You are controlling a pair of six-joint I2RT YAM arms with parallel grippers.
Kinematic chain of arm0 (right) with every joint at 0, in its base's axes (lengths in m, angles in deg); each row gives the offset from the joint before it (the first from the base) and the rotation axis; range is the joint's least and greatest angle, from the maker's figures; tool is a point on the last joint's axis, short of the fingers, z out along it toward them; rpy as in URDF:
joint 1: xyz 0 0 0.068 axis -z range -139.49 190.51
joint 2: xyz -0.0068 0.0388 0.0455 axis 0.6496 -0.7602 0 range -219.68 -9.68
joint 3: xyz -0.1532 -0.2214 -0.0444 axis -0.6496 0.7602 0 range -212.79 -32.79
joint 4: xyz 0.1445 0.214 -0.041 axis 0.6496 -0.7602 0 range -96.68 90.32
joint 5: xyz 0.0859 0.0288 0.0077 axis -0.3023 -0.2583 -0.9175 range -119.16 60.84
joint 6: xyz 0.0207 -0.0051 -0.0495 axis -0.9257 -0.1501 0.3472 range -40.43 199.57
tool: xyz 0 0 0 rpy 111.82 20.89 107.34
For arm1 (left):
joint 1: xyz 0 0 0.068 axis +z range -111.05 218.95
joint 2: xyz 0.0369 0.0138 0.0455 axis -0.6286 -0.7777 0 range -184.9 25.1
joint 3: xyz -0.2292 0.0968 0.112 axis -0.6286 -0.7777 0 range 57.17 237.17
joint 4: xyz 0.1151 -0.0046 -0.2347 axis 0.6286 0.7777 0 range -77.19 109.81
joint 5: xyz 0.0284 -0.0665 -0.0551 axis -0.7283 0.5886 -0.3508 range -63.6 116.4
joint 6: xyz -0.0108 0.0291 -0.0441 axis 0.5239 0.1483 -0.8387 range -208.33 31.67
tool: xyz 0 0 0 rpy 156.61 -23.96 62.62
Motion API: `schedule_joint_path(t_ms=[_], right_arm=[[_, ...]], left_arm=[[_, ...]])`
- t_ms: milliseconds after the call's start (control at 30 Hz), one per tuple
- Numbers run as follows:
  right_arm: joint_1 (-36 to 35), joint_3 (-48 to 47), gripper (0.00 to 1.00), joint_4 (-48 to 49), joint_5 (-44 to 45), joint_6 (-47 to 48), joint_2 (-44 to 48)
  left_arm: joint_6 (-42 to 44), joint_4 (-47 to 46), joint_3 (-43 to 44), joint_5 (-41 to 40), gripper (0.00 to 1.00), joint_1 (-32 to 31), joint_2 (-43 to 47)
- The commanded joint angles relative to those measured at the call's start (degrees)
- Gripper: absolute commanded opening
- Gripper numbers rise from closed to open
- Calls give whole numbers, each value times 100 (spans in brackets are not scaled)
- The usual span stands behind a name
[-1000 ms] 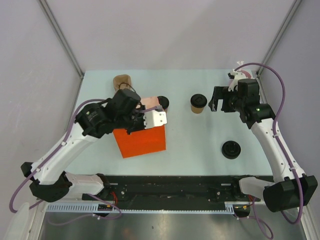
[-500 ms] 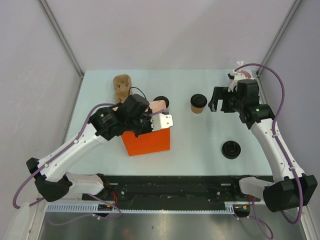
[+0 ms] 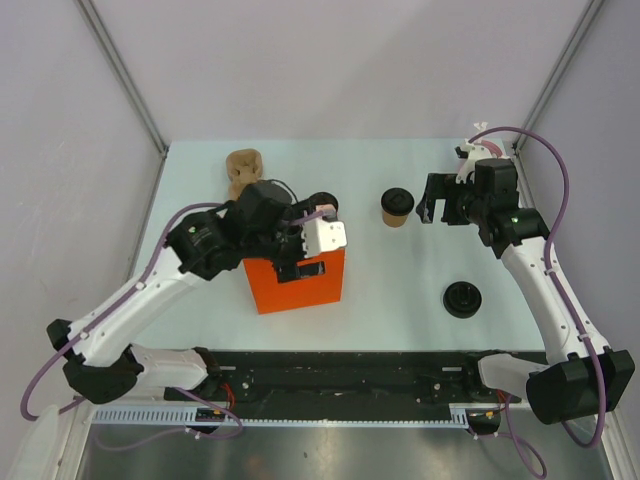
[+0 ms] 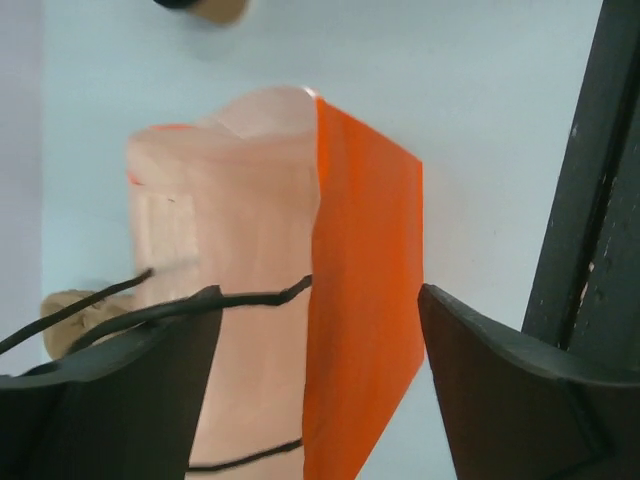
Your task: Pack the takeout coffee
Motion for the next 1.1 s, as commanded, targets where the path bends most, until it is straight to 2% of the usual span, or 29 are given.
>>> schedule_joint_path(t_ms=[0, 33, 167, 400, 433, 500, 533, 633, 767, 933, 1067], right_arm=[[15, 22, 100, 145, -62, 1, 42], [15, 22, 100, 136, -62, 2, 42], [7, 13, 100, 128, -80, 10, 60], [-2, 21, 100, 180, -211, -51, 51], [6, 22, 100, 198, -246, -69, 42], [6, 22, 100, 233, -290, -86, 25], [6, 22, 100, 250, -325, -95, 25], [-11, 13, 100, 303, -370, -122, 16], [-11, 13, 100, 330, -396, -104, -28], [-11, 22, 100, 277, -361, 36, -90], [6, 22, 100, 268, -308, 133, -142]], left_arm=[[-156, 290, 913, 446, 88, -39, 282], [-139, 361, 966, 376, 92, -39, 291], [-59, 573, 1230, 33, 94, -39, 335], [-515, 697, 2854, 464, 97, 153, 274], [-673, 609, 3057, 446, 97, 319, 204], [-1279, 363, 3644, 437, 95, 1231, -129], [-1612, 301, 3830, 446, 91, 1966, -279], [-2201, 134, 4341, 446, 81, 2989, -912], [-2660, -190, 4439, 262, 77, 3484, -1667], [-3354, -780, 4263, 60, 65, 4196, -2301], [-3259, -1009, 4131, -117, 63, 4241, -2994]])
